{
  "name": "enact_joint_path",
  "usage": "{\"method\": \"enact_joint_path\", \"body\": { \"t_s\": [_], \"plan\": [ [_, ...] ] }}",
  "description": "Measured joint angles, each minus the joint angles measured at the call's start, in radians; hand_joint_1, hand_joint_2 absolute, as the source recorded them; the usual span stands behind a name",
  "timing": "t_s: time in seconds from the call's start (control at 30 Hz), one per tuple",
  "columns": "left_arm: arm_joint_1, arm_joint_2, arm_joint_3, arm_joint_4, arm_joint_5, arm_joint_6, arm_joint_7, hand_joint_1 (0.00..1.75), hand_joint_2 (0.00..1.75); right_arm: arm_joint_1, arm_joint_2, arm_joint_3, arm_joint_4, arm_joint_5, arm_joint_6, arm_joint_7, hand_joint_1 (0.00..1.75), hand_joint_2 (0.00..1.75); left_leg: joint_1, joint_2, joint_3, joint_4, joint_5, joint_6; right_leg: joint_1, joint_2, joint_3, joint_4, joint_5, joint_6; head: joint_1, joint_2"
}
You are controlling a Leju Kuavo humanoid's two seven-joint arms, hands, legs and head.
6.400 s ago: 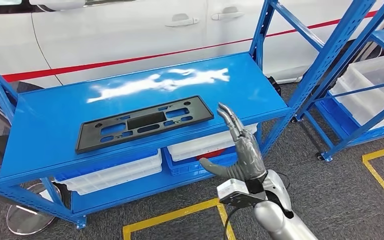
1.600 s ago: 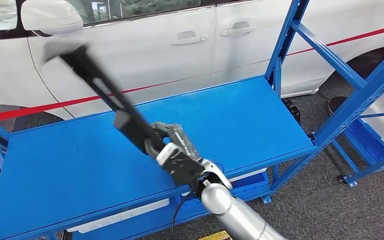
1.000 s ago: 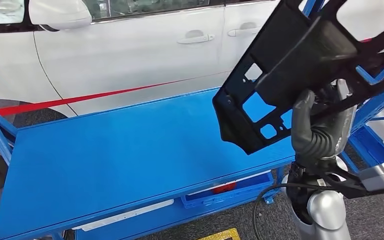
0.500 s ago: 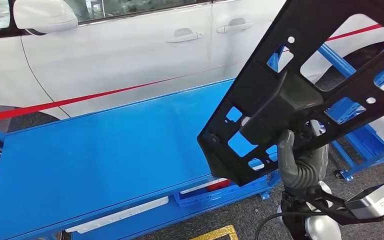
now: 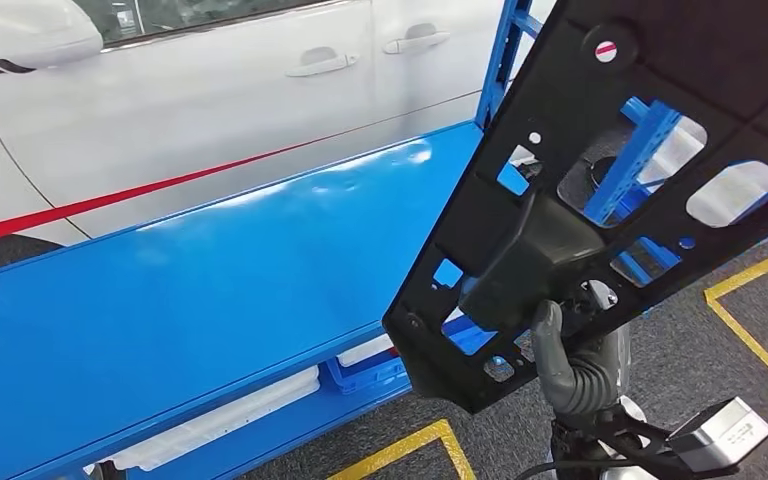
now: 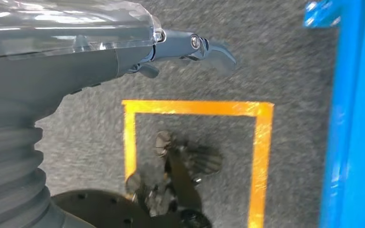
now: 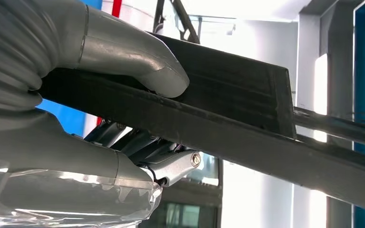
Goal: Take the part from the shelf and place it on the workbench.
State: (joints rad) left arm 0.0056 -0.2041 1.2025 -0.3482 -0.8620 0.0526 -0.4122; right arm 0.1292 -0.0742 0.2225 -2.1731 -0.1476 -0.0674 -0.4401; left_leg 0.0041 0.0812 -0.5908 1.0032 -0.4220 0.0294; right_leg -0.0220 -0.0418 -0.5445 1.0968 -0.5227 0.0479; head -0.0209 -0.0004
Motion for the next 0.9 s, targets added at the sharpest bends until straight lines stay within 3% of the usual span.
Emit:
{"method": "enact_joint_path", "body": {
  "t_s": [0.07, 0.2, 0.33, 0.4, 0.47, 0.53, 0.6, 0.67, 0.7, 0.77, 0.83, 0.87, 0.9],
  "plan": [
    [0.009, -0.028, 0.014, -0.047, 0.003, -0.015, 0.024, 0.00, 1.75, 0.020, 0.015, 0.000, 0.002, 0.022, 0.014, -0.011, 1.75, 1.75, -0.003, 0.018, -0.004, 0.008, 0.005, -0.010, 0.008, -0.030, 0.056, -0.085, 0.005, -0.014, -0.002, 0.000],
    [0.017, -0.062, 0.034, -0.109, 0.005, -0.026, 0.047, 0.00, 1.75, 0.050, 0.029, 0.000, 0.008, 0.035, 0.025, -0.020, 1.75, 1.75, -0.002, 0.041, -0.006, 0.009, 0.016, -0.033, 0.008, -0.001, 0.040, -0.097, 0.021, -0.045, -0.004, 0.000],
    [0.018, -0.065, 0.037, -0.118, 0.006, -0.028, 0.051, 0.00, 1.75, 0.053, 0.031, 0.000, 0.009, 0.036, 0.027, -0.020, 1.75, 1.75, 0.001, 0.034, -0.009, 0.012, 0.011, -0.039, 0.005, 0.004, 0.036, -0.099, 0.028, -0.050, -0.004, 0.000],
    [0.025, -0.084, 0.059, -0.157, 0.015, -0.019, 0.071, 0.00, 1.75, 0.060, 0.038, 0.001, 0.026, 0.043, 0.027, -0.024, 1.75, 1.75, 0.002, -0.019, -0.037, 0.124, -0.080, -0.041, 0.009, 0.031, 0.007, -0.098, 0.050, -0.061, -0.004, 0.000],
    [0.034, -0.110, 0.100, -0.212, 0.030, 0.005, 0.097, 0.00, 1.75, 0.071, 0.045, 0.004, 0.070, 0.052, 0.019, -0.033, 1.75, 1.75, -0.001, -0.087, 0.004, 0.166, -0.139, -0.027, 0.016, 0.089, -0.046, -0.094, 0.092, -0.068, -0.004, 0.000],
    [0.034, -0.120, 0.124, -0.235, 0.036, 0.024, 0.105, 0.00, 1.75, 0.077, 0.045, 0.007, 0.103, 0.054, 0.011, -0.039, 1.75, 1.75, -0.006, -0.138, 0.107, 0.038, -0.108, -0.006, 0.018, 0.130, -0.078, -0.090, 0.122, -0.061, -0.004, 0.000],
    [0.034, -0.125, 0.134, -0.241, 0.038, 0.039, 0.106, 0.00, 1.75, 0.077, 0.045, 0.009, 0.114, 0.049, 0.010, -0.041, 1.75, 1.75, -0.011, -0.165, 0.139, -0.025, -0.103, -0.001, 0.014, 0.150, -0.087, -0.092, 0.138, -0.048, -0.004, 0.000],
    [0.032, -0.131, 0.141, -0.241, 0.042, 0.072, 0.107, 0.00, 1.75, 0.078, 0.044, 0.016, 0.127, 0.034, 0.008, -0.041, 1.75, 1.75, -0.012, -0.141, 0.135, -0.034, -0.089, 0.000, 0.010, 0.165, -0.092, -0.093, 0.149, -0.035, -0.004, 0.000],
    [0.030, -0.134, 0.144, -0.240, 0.044, 0.095, 0.107, 0.00, 1.75, 0.077, 0.044, 0.021, 0.134, 0.025, 0.008, -0.040, 1.75, 1.75, -0.010, -0.127, 0.132, -0.040, -0.080, 0.005, 0.012, 0.155, -0.099, -0.084, 0.140, -0.031, -0.003, 0.000],
    [0.029, -0.141, 0.151, -0.233, 0.045, 0.146, 0.106, 0.00, 1.75, 0.069, 0.043, 0.037, 0.156, 0.008, 0.009, -0.037, 1.75, 1.75, -0.005, -0.094, 0.120, -0.051, -0.060, 0.014, 0.013, 0.102, -0.128, -0.016, 0.072, -0.026, -0.002, 0.000],
    [0.030, -0.146, 0.157, -0.221, 0.046, 0.182, 0.104, 0.00, 1.75, 0.060, 0.043, 0.056, 0.181, -0.001, 0.009, -0.034, 1.75, 1.75, -0.006, -0.060, 0.102, -0.051, -0.047, 0.017, 0.008, 0.060, -0.165, 0.106, -0.016, -0.015, -0.001, 0.000],
    [0.030, -0.147, 0.158, -0.215, 0.046, 0.193, 0.104, 0.00, 1.75, 0.058, 0.043, 0.065, 0.193, -0.003, 0.009, -0.034, 1.75, 1.75, -0.006, -0.042, 0.091, -0.047, -0.042, 0.015, 0.002, 0.052, -0.174, 0.158, -0.034, -0.008, -0.001, 0.000],
    [0.030, -0.147, 0.159, -0.209, 0.046, 0.201, 0.104, 0.00, 1.75, 0.057, 0.043, 0.073, 0.204, -0.006, 0.010, -0.034, 1.75, 1.75, -0.006, -0.026, 0.081, -0.043, -0.038, 0.012, -0.005, 0.047, -0.168, 0.183, -0.031, -0.001, -0.001, 0.000]
  ]
}}
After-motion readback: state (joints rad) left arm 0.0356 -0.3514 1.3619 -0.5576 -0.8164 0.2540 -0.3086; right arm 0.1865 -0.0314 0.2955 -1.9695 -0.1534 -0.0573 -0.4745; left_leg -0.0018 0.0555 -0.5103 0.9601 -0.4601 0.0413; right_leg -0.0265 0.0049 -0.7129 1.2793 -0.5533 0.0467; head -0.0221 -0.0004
